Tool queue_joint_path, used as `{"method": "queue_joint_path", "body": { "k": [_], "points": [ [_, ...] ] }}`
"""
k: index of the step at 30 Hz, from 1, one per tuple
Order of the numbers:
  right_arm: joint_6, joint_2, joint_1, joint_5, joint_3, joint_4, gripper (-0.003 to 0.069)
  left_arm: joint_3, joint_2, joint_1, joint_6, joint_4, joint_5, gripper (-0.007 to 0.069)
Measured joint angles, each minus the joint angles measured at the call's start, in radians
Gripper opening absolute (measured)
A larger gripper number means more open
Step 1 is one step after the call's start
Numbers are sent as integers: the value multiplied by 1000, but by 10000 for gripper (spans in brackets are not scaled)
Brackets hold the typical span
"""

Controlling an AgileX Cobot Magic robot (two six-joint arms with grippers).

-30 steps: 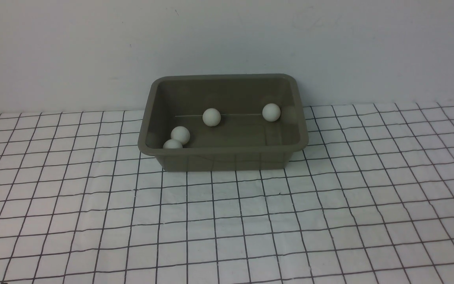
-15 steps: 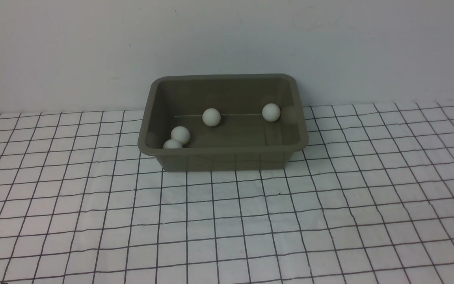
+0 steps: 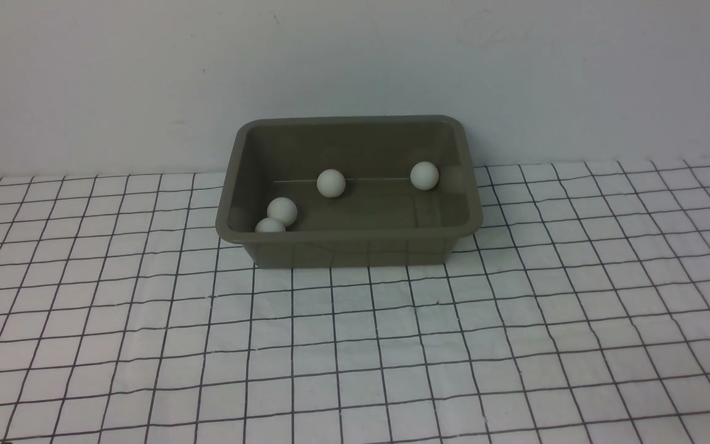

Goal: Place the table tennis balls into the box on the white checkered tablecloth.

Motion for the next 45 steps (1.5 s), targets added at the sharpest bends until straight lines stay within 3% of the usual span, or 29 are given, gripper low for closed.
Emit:
{"method": "queue_joint_path", "body": {
  "k": [5, 45],
  "points": [
    [-3, -5, 0, 36, 2, -47, 335, 0, 0, 0, 0, 0, 0, 469],
    [31, -33, 0, -16, 30, -28, 335, 0, 0, -3, 0, -1, -1, 469]
  ]
}}
